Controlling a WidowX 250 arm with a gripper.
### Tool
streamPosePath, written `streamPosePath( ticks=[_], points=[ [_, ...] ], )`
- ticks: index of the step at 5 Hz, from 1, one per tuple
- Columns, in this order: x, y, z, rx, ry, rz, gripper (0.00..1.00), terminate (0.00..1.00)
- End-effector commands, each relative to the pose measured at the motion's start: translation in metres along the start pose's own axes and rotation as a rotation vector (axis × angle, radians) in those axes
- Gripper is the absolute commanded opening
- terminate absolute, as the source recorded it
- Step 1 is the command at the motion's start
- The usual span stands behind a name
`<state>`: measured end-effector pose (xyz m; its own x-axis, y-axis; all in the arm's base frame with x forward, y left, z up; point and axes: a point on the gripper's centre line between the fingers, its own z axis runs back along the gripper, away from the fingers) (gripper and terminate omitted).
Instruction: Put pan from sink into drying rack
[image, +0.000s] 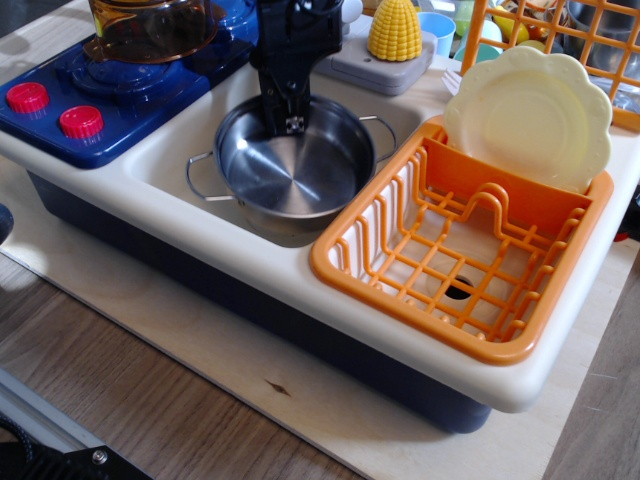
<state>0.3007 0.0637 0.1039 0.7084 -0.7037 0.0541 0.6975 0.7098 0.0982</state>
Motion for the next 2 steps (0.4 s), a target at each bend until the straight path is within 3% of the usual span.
streamPosePath(
  ticks=[1, 2],
  points=[
    [-0.003, 0.026, 0.059, 0.052, 0.008, -0.027, 0.0, 0.0],
    [-0.008, 0.03, 0.071, 0.057, 0.028, -0.036, 0.0, 1.0]
  ],
)
